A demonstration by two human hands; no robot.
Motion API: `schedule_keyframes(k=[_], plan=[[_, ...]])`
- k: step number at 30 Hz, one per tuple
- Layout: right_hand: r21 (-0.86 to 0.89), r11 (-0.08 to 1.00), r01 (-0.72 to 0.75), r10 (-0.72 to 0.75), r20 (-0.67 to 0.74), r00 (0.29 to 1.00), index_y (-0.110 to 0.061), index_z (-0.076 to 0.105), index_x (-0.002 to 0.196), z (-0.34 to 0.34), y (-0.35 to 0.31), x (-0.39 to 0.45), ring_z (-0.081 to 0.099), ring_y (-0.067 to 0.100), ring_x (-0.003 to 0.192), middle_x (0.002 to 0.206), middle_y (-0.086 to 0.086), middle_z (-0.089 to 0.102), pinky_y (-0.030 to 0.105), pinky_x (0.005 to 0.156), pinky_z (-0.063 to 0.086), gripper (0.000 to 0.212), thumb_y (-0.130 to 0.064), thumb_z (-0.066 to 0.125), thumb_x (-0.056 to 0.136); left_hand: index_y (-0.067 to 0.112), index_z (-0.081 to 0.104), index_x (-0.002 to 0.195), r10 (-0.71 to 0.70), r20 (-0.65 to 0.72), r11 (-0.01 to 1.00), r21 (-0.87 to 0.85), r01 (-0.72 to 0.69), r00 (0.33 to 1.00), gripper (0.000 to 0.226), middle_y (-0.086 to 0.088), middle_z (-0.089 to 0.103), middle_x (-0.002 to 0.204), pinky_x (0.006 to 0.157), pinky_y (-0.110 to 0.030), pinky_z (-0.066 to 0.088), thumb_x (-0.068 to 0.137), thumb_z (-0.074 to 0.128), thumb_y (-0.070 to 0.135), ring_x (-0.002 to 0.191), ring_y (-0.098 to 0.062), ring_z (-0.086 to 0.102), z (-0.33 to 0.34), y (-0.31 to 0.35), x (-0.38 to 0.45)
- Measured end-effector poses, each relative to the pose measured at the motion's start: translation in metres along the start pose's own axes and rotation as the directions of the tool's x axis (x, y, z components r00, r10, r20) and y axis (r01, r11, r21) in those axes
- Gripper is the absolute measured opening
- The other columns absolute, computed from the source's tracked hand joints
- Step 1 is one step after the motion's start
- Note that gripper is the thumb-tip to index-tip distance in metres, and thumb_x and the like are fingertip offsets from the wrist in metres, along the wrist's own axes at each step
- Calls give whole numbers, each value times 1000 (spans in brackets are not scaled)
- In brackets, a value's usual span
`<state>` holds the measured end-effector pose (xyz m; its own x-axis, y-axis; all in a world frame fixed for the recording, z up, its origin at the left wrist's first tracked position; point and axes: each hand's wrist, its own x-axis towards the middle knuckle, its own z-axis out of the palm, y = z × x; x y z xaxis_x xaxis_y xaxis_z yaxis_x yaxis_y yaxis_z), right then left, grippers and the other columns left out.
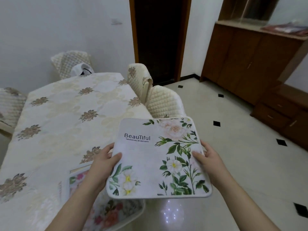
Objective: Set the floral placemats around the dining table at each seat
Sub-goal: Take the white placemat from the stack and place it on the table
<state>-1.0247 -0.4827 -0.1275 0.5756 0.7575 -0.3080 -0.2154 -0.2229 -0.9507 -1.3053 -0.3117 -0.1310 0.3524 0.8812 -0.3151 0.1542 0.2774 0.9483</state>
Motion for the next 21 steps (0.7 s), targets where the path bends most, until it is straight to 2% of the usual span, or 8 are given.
schedule_keyframes(k=[3,6,9,16,21], plan=[[30,999,22,-20,-54,998,-29,55,122,-50,-12,10,73,34,84,95,9,76,58,77,57,38,-3,57,95,21,57,124,-1,33,1000,3,1,999,32,-15,76,97,74,-56,58,95,60,7,80,-41,73,54,14,6],[55,998,26,-21,-87,996,-32,56,117,-97,-23,18,73,36,84,96,11,75,59,77,57,36,-4,57,95,19,56,126,21,73,1000,3,-21,997,33,-16,76,98,76,-56,58,96,58,5,82,-41,73,106,28,11],[66,997,26,-18,-115,993,-27,54,122,-138,-31,27,72,38,85,99,13,75,60,78,56,36,-4,57,95,17,56,127,39,93,999,-14,-38,995,34,-16,76,99,78,-55,58,96,57,3,84,-41,73,150,37,16],[77,996,51,-40,-130,991,-25,52,130,-196,-44,46,73,35,84,101,10,75,51,69,60,40,-5,56,96,22,57,127,65,125,998,8,-66,990,39,-15,76,97,69,-45,59,95,55,0,82,-38,73,216,48,31],[78,996,46,-32,-163,986,-25,51,131,-206,-44,73,74,33,82,98,7,76,43,62,60,41,-6,57,95,27,57,128,65,130,996,45,-71,989,43,-16,76,96,75,-53,59,95,54,-1,83,-40,73,237,55,56]])
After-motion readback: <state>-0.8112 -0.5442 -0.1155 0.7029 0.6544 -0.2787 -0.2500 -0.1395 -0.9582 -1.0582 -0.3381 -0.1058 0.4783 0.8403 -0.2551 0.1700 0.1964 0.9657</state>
